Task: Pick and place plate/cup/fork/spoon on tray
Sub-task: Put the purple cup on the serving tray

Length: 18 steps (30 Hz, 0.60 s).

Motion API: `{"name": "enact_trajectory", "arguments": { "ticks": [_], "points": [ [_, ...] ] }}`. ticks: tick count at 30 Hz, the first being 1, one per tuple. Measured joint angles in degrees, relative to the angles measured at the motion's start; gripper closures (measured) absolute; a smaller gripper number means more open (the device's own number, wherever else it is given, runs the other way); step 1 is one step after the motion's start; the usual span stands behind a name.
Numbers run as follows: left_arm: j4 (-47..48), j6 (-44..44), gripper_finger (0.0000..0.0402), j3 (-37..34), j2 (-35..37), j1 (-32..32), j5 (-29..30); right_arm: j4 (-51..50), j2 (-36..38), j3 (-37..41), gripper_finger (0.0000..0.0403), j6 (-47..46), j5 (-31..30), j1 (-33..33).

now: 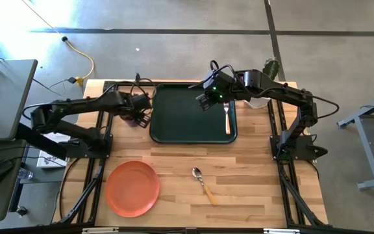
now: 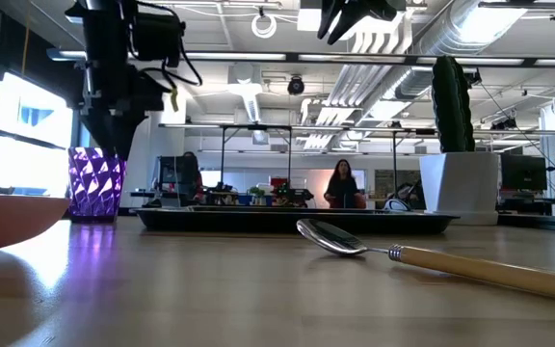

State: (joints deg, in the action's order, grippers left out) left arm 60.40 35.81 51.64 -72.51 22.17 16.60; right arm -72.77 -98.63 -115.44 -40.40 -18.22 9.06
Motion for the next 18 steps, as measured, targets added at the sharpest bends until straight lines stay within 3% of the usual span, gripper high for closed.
{"name": "enact_trajectory", "arguments": {
  "ticks": [9,18],
  "points": [
    [0.0,-2.4,0.0240,0.0,-4.4,0.0,-0.2,-0.3,0.0,0.0,0.0311,0.4,0.0,0.0],
    [-0.3,-6.5,0.0344,0.0,-4.8,0.0,-1.0,-0.3,0.0,0.0,0.0311,0.4,0.0,0.0]
  ]
}}
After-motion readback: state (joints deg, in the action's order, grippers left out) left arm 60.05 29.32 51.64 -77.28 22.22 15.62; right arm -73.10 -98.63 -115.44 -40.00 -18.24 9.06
